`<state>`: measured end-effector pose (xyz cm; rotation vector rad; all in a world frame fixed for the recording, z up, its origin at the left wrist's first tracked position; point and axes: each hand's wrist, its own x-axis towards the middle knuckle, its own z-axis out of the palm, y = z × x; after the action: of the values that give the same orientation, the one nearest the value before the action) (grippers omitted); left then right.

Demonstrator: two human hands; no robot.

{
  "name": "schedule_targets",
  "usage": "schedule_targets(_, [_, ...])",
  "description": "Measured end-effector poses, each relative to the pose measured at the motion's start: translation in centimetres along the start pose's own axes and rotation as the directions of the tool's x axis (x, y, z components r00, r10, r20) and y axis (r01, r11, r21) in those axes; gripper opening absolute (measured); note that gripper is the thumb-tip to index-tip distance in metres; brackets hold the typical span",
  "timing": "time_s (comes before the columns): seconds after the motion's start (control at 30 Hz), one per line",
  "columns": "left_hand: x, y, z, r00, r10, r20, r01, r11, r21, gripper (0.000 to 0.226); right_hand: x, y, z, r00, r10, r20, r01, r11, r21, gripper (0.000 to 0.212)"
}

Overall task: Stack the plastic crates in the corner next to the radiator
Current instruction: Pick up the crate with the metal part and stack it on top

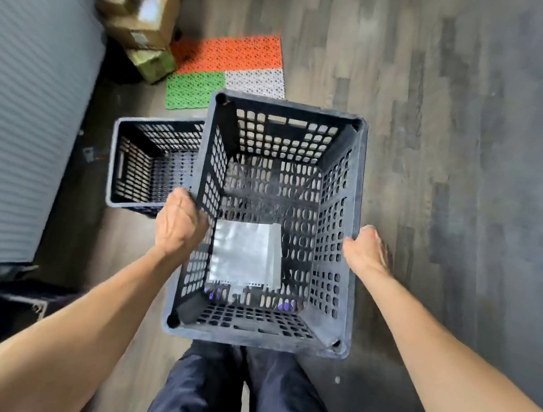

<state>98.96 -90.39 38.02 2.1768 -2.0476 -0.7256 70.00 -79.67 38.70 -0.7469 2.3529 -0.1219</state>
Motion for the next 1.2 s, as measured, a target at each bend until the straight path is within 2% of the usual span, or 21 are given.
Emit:
schedule_targets(0.07, [-0.9,-1.2,-2.8,0.999,0.016,-0.038,-0.016,1.0,-0.011,0.014,-1.7,-2.4,-1.2,0.998,-0.062,-0.021,0.061,0.998,-0.029,0.027])
schedule_targets(0.17, [-2.2,-3.6,-6.6,0.996,0.021,-0.086,-0.024,0.999,-0.03,0.015,-3.7,-5.8,-1.8,0.989,-0.146,-0.027,0.144,0.987,-0.069,0.019])
schedule_targets(0.3, [-3.9,-7.9,-11.2,0.976,-0.162,-0.149,0.15,0.985,-0.084,0.012,-7.1,-11.2,-1.6,0.963,-0.27,-0.017,0.265,0.955,-0.135,0.023])
schedule_targets(0.43, [-5.7,-13.5,-14.9,0.943,-0.265,-0.201,0.243,0.962,-0.129,0.018,-10.8,-17.0,-0.1,0.929,-0.369,0.026,0.367,0.91,-0.192,0.018])
schedule_targets(0.67, [-9.2,-24.6,-21.1,0.839,-0.485,-0.249,0.432,0.87,-0.239,0.022,-17.8,-28.1,5.5,0.841,-0.522,0.142,0.539,0.786,-0.302,0.018])
schedule_targets(0.87, [-13.7,-34.0,-24.2,0.67,-0.701,-0.245,0.607,0.707,-0.363,0.028,-23.9,-36.4,13.0,0.709,-0.643,0.289,0.703,0.616,-0.354,0.019])
schedule_targets(1.03, [-17.4,-39.2,-25.1,0.481,-0.847,-0.227,0.722,0.53,-0.446,0.027,-28.3,-41.4,18.9,0.568,-0.719,0.401,0.818,0.436,-0.376,0.023])
schedule_targets(1.2, [-19.8,-42.4,-25.5,0.275,-0.944,-0.182,0.788,0.329,-0.52,0.026,-31.5,-46.3,24.2,0.39,-0.751,0.533,0.91,0.227,-0.347,0.023])
